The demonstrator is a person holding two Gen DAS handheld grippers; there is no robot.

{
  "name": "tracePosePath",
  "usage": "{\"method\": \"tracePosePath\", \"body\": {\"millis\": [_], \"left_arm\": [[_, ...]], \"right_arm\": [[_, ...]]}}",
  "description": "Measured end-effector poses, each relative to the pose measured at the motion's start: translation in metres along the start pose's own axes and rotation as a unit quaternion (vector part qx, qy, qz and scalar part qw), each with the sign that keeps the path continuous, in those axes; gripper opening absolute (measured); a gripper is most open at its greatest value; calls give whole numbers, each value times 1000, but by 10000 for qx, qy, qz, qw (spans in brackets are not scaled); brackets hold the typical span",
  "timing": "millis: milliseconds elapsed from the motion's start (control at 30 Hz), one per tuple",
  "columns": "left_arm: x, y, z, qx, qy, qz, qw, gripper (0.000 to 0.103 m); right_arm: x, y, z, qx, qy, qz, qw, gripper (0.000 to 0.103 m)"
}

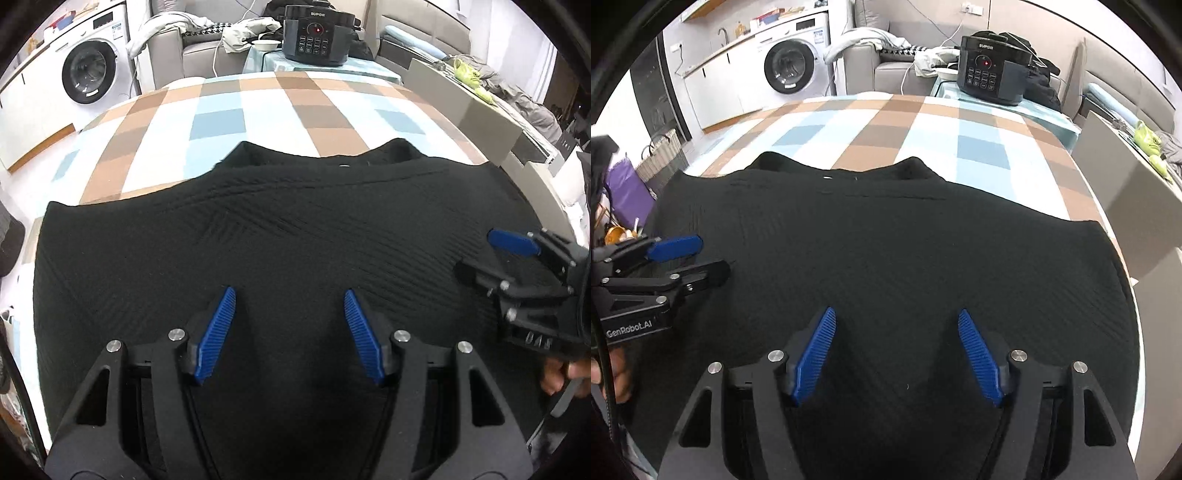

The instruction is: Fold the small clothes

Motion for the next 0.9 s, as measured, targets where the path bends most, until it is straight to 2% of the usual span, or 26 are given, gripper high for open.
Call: {"method": "tracePosePath", "body": {"millis": [100, 200, 300, 400, 467, 567, 667, 767, 900], "left_arm": [[0, -2, -22, -219, 199, 0, 9996, 59], [-2, -12, -48, -427, 468, 1, 9980, 59], [-14, -29, -62, -580, 515, -70, 9970, 59], [-32, -52, -70, -682, 563, -72, 9961, 59], [-45, -69, -77, -816, 563, -59, 9951, 59], [-63, -100, -91, -951, 752, -33, 9926, 59], [-72, -131, -97, -971, 740, -193, 9923, 59], [-92, -149, -105, -1166, 857, -70, 9895, 59], [-124, -168, -114, -1713, 824, 224, 9815, 59]], "right_arm": [[-6, -3, 28, 210, -280, 19, 9994, 71], [-20, -13, 53, 511, -231, 65, 9984, 74], [-32, -28, 69, 706, -531, 18, 9961, 74], [-44, -44, 62, 698, -350, 15, 9969, 74], [-53, -57, 49, 587, -227, -27, 9980, 74], [-62, -82, 21, 354, 80, -45, 9993, 74], [-70, -100, 16, 290, -67, 8, 9996, 76], [-81, -111, 22, 601, -126, 3, 9981, 76], [-104, -112, 16, 694, 11, 291, 9972, 76]]}}
Point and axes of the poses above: each gripper's, at about its wrist camera, not at the fingertips, and x roughly the way its jaws point, z to its right, y to its top, the point moved 9 cm from there along x, roughly the way its jaws point, and after that the axes turned 13 degrees about y, right-handed, at the moved point
